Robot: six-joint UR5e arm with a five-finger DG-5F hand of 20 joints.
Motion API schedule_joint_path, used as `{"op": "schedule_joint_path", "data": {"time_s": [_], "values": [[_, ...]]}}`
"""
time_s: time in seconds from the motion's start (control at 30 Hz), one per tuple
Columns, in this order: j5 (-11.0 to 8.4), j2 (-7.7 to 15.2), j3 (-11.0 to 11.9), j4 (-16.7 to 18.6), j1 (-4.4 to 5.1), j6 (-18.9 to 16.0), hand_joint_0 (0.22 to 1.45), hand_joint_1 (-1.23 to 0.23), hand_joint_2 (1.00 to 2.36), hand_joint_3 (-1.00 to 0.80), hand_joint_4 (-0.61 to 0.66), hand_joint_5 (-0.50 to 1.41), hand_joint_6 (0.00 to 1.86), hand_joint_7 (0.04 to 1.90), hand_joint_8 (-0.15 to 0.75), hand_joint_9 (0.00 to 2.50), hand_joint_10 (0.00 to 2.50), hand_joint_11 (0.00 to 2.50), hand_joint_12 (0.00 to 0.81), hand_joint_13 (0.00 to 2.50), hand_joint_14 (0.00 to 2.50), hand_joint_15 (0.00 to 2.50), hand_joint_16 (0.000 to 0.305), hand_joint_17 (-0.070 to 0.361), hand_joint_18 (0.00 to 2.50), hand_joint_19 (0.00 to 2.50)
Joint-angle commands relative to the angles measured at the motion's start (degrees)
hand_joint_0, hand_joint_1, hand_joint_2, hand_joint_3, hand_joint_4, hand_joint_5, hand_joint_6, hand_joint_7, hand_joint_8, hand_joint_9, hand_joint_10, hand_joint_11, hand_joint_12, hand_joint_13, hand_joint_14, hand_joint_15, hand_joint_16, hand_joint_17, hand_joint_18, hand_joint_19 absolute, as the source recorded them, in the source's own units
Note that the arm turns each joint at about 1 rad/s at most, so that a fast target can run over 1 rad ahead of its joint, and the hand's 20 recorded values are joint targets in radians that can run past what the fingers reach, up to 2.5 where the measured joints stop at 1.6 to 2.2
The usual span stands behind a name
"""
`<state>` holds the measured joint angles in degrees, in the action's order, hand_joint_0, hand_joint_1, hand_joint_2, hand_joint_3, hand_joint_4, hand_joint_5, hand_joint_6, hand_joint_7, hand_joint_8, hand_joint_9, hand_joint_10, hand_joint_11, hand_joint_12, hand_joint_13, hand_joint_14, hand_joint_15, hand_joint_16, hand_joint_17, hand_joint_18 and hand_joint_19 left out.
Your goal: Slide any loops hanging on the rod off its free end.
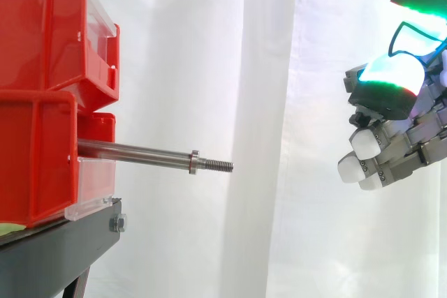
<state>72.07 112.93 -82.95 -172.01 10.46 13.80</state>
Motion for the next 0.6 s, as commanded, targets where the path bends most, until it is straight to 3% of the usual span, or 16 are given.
{"op": "schedule_joint_path", "data": {"time_s": [0.0,0.57], "values": [[0.00,0.01,-0.02,0.00,0.00,0.00,0.65,-0.53,1.00,-0.45,0.08,-0.22,0.88,1.22,0.260,0.82,0.00,0.17,0.207,0.55,0.00,0.00,0.034,0.076,0.37,0.02],[-0.09,0.01,-0.02,0.00,0.00,0.00,0.65,-0.53,1.00,-0.46,0.09,-0.23,0.88,1.20,0.247,0.84,0.00,0.12,0.211,0.55,0.00,0.00,0.034,0.076,0.38,0.03]]}}
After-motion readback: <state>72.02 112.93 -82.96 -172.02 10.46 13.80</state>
